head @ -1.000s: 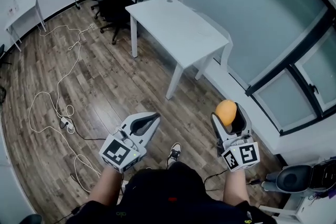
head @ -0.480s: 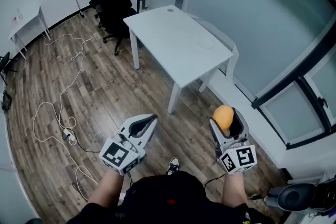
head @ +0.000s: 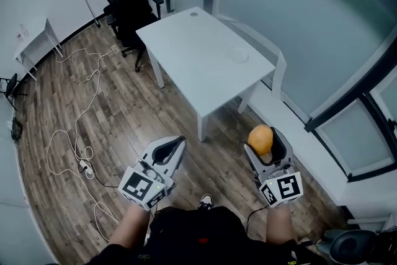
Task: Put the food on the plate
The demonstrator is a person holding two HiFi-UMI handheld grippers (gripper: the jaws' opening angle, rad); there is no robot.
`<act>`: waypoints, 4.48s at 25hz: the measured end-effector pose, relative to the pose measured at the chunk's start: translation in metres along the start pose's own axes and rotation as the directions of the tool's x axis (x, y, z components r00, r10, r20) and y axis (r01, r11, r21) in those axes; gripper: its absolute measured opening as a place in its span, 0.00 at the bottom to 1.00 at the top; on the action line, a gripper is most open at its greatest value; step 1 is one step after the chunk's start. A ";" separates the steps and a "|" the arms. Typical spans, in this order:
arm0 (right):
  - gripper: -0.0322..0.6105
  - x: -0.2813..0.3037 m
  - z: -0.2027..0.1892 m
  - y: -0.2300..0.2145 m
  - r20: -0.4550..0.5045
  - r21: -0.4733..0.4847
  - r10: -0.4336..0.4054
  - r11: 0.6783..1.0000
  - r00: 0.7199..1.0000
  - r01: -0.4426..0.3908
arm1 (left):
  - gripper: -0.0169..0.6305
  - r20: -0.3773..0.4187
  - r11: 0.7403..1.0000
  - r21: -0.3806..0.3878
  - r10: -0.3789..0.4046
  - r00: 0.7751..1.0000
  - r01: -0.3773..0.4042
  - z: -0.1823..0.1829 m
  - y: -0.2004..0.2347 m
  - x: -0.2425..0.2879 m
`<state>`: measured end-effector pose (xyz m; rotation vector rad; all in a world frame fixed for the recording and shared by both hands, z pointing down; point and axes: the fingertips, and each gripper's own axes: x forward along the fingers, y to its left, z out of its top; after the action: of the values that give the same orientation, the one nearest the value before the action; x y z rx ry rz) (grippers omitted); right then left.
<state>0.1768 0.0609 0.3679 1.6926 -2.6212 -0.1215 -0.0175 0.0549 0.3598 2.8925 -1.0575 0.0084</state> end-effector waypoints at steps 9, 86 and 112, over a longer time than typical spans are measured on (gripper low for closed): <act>0.62 0.003 -0.026 -0.055 -0.016 0.036 -0.006 0.999 1.000 0.007 | 0.06 -0.056 0.999 0.032 0.001 0.998 0.001 -0.008 -0.012 0.053; 0.62 0.610 -0.399 -0.406 -0.667 -0.028 0.052 0.995 0.743 -0.095 | 0.06 -0.260 0.938 -0.184 0.243 0.935 -0.295 -0.105 0.366 0.399; 0.23 0.445 -0.028 -0.327 0.089 -0.219 -0.111 0.967 0.990 0.128 | 0.06 -0.058 1.000 -0.005 0.029 0.998 -0.029 -0.005 0.326 0.350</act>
<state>0.2921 -0.4800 0.3589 1.7970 -2.4428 -0.4737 0.0400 -0.4192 0.3922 2.8528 -1.0876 0.0898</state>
